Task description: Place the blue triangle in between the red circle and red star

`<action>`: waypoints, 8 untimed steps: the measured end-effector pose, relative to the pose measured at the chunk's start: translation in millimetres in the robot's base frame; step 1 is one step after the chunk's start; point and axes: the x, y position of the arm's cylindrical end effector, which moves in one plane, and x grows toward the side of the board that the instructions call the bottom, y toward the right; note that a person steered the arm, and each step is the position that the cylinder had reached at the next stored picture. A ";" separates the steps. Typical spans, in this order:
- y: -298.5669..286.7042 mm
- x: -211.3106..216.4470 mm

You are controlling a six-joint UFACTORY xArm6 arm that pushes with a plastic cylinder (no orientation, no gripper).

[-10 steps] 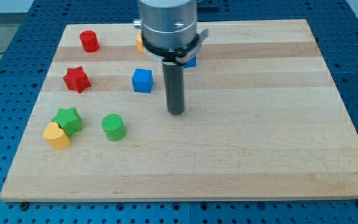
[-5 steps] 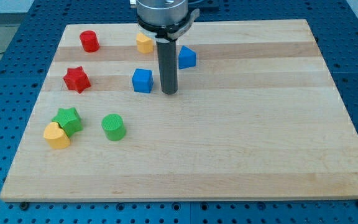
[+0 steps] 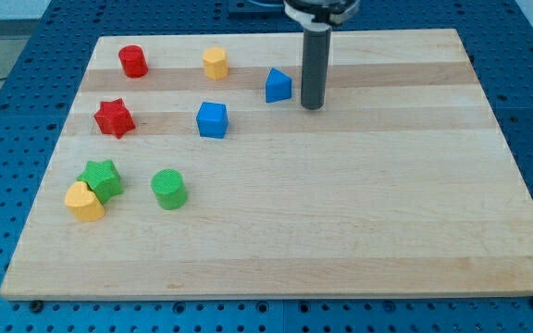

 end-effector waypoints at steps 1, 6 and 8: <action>-4.1 -22.0; -40.2 -19.8; -165.6 -4.5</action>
